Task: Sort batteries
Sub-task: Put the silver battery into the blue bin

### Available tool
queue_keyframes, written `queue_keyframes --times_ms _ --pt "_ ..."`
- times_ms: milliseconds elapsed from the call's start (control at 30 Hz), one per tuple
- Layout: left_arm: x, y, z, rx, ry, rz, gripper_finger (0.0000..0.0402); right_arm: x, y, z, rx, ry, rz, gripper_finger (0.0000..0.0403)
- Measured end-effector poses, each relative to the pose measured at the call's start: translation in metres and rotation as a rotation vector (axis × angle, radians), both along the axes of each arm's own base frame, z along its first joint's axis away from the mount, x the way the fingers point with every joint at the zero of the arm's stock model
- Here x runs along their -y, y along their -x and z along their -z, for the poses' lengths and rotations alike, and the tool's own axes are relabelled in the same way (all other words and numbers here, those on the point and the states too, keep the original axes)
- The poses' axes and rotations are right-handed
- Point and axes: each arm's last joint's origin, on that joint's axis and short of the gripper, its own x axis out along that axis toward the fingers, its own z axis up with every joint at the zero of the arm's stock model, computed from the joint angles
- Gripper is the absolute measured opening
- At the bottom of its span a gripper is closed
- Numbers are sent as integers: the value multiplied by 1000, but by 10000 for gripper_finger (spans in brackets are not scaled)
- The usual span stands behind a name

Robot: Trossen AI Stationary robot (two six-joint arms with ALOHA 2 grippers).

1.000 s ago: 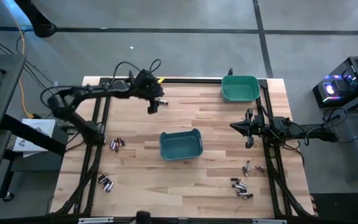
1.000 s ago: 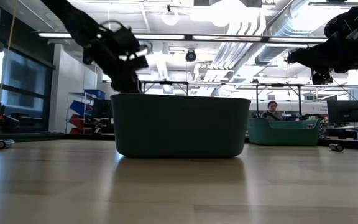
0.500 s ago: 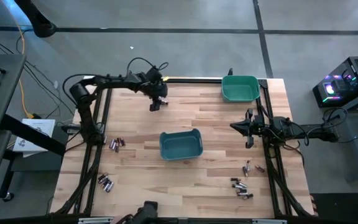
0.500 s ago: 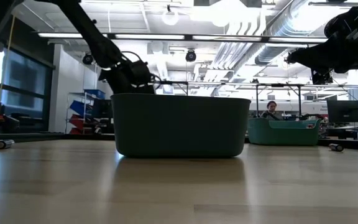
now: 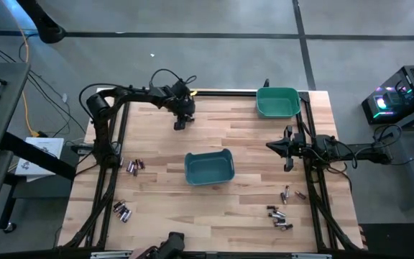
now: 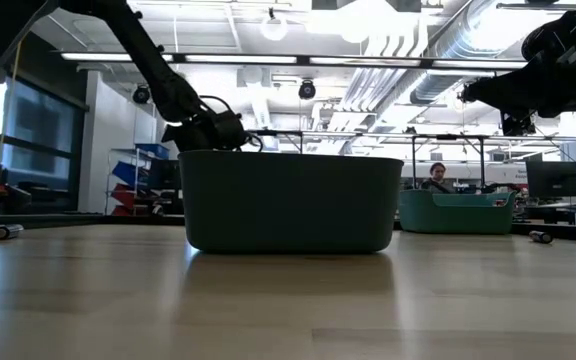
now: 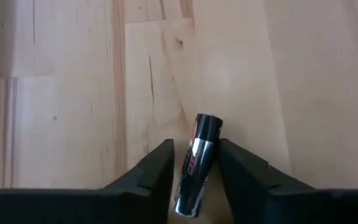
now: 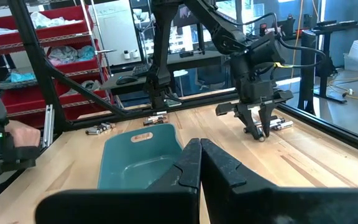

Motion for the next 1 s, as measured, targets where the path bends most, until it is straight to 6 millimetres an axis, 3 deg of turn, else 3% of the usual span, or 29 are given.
queue_keyframes --times_ms 167,367,467,733,867,1000 --pt "1 -1 0 -16 -25 10 38 0 0 0 0 0 0 0" --pt "7 -7 -3 -26 -49 22 33 0 0 0 0 0 0 0" --pt "12 -12 -14 -14 -76 37 33 0 0 0 0 0 0 0" --pt "40 -23 -93 200 -184 64 33 0 0 0 0 0 0 0" --pt "70 -23 -139 350 -218 89 33 0 0 0 0 0 0 0" --pt "108 -22 -172 463 -200 130 33 0 0 0 0 0 0 0"
